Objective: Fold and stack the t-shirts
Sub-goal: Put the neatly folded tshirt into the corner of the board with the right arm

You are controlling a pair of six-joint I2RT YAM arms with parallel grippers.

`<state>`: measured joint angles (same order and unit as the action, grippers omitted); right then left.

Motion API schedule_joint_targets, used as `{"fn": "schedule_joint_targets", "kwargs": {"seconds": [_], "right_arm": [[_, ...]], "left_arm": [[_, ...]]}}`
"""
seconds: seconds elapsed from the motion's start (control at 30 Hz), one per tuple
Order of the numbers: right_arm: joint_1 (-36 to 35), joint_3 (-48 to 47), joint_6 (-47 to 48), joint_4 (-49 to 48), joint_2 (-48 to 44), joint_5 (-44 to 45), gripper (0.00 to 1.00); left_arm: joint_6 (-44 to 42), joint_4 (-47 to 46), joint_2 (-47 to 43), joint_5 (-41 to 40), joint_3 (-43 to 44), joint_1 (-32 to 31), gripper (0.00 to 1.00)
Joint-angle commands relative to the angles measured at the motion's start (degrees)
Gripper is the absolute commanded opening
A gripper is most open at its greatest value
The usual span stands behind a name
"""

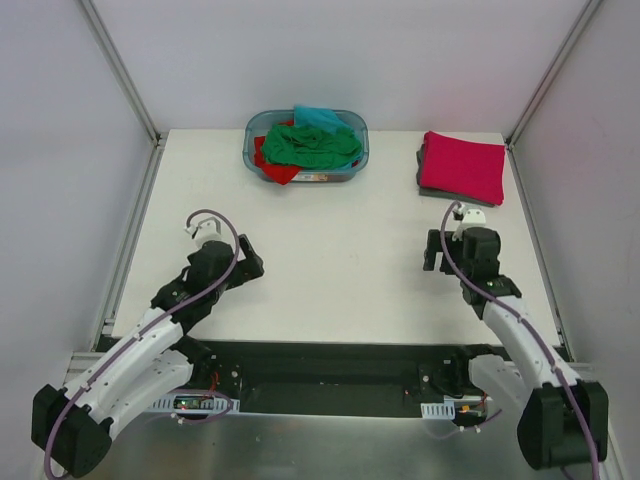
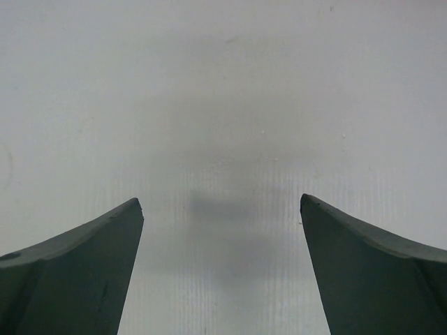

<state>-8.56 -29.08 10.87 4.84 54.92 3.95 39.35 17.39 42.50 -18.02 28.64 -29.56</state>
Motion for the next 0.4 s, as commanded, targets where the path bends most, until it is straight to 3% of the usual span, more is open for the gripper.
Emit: {"fn": "schedule_joint_targets", "kwargs": {"seconds": [0.0,0.13,0.37], "right_arm": [[0.03,4.36,-0.41,-13.0,-10.95,-4.92,0.96],[0.12,10.97,0.29,-21.26,-15.8,0.34,0.96],[0.03,13.61,0.29,-25.14,-17.04,1.94,0.96]], "left_arm": [[-2.18,-3.58,-3.21,-1.75,-2.45,0.12,0.99],[-2.35,-5.52,-5.58,-1.84,-4.56,0.12,0.99],[-2.35,-6.4,-6.99,-2.81,-5.79,0.12,0.99]]}}
